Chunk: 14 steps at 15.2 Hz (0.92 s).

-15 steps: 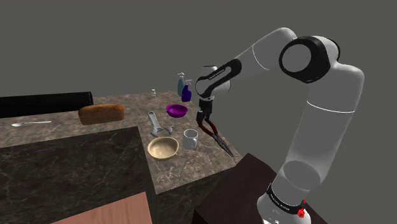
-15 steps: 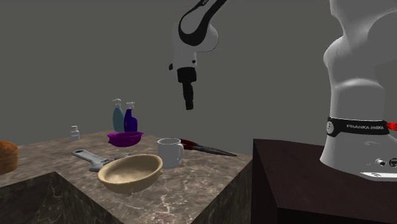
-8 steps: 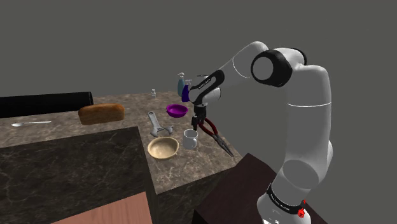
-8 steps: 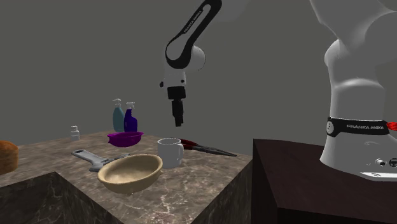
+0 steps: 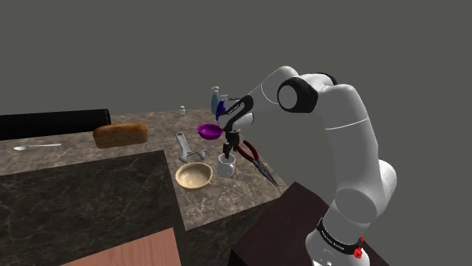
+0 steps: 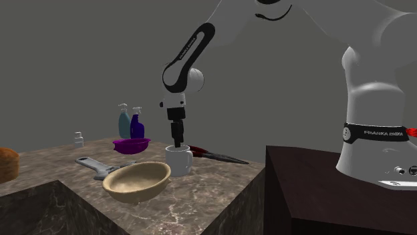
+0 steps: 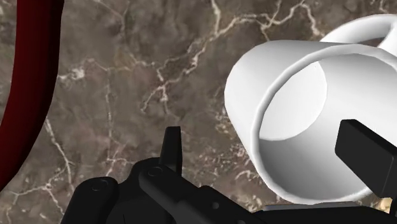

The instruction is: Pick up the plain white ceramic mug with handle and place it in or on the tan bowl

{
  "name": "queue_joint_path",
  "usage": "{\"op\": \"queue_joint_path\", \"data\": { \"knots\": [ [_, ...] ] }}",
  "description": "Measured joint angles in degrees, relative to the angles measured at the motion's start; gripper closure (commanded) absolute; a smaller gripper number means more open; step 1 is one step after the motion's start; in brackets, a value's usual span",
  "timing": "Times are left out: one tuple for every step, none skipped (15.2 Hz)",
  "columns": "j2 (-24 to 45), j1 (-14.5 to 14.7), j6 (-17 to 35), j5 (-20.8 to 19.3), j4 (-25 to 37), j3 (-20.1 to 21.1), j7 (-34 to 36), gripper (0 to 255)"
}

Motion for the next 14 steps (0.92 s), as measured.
{"op": "queue_joint_path", "data": {
  "knots": [
    [0.5,-0.1,0.3,0.0,0.2,0.0,-0.1,0],
    [1.3,-0.2,0.9,0.1,0.4,0.1,-0.2,0],
    [1.6,-0.2,1.3,0.2,0.4,0.1,-0.2,0],
    [2.2,-0.2,1.7,0.2,0.5,0.2,-0.2,0],
    [2.9,-0.2,2.6,0.3,0.2,0.3,-0.2,0],
    [3.3,-0.3,3.0,0.4,0.3,0.4,-0.2,0],
    [3.5,-0.3,3.0,0.4,0.5,0.4,-0.3,0],
    [3.6,-0.3,3.1,0.4,0.5,0.4,-0.3,0],
    [3.6,-0.3,3.1,0.4,0.6,0.4,-0.3,0],
    [3.7,-0.4,3.1,0.4,0.6,0.4,-0.3,0],
    [3.7,-0.4,3.1,0.4,0.6,0.4,-0.3,0],
    [3.7,-0.4,3.1,0.4,0.6,0.4,-0.3,0],
    [3.7,-0.4,3.1,0.4,0.6,0.4,-0.3,255],
    [3.7,-0.4,3.1,0.4,0.6,0.4,-0.3,255]
  ]
}}
